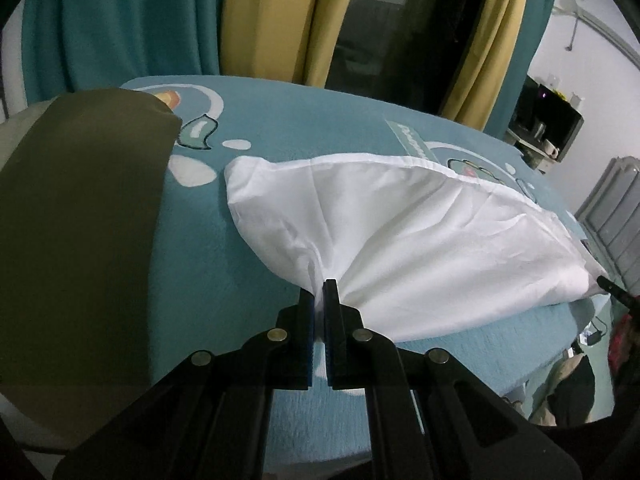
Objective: Fold large clothes
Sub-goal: 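Pull the held shirt end toward the body with both grippers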
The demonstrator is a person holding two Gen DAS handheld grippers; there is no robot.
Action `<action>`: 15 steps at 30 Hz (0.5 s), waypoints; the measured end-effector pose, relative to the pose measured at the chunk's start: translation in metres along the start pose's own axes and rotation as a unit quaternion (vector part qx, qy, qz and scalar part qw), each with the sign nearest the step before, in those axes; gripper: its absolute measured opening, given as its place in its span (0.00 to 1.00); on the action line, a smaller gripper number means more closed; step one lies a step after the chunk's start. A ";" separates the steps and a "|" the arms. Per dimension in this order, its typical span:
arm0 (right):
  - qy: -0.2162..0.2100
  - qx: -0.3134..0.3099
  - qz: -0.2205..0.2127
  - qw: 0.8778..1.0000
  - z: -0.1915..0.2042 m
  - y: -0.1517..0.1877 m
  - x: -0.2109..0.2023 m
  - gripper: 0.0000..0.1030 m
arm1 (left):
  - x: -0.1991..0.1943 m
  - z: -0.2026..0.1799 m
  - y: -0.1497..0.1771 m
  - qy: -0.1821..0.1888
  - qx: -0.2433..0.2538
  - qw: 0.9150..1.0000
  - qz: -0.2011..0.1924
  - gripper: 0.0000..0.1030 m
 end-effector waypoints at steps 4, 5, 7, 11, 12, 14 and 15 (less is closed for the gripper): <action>0.000 0.001 0.002 1.000 -0.004 0.006 -0.004 0.08 | -0.003 0.002 0.007 0.001 -0.001 1.000 0.009 0.04; -0.001 0.002 0.005 1.000 -0.005 0.009 -0.004 0.08 | -0.003 0.003 0.009 0.001 0.001 1.000 0.013 0.04; -0.004 0.000 0.016 1.000 -0.007 0.018 -0.001 0.08 | 0.001 0.003 0.017 0.000 0.009 1.000 0.028 0.04; -0.006 0.008 0.041 0.999 -0.015 0.038 0.013 0.09 | 0.013 0.009 0.036 -0.001 0.007 0.998 0.065 0.05; -0.009 0.012 0.037 0.999 -0.016 0.038 0.010 0.10 | 0.016 0.011 0.039 0.000 0.004 0.997 0.073 0.05; -0.011 0.017 0.041 0.999 -0.019 0.037 0.010 0.22 | 0.016 0.011 0.037 0.000 0.005 0.997 0.075 0.06; -0.007 0.012 0.044 0.999 -0.020 0.036 0.010 0.25 | 0.016 0.010 0.035 0.000 0.007 0.997 0.078 0.09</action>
Point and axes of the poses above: each gripper's, at about its wrist camera, not at the fingertips, and x roughly the way its jaws point, z to its left, y to its underside, the point moved 10 cm from there along x, roughly the way its jaws point
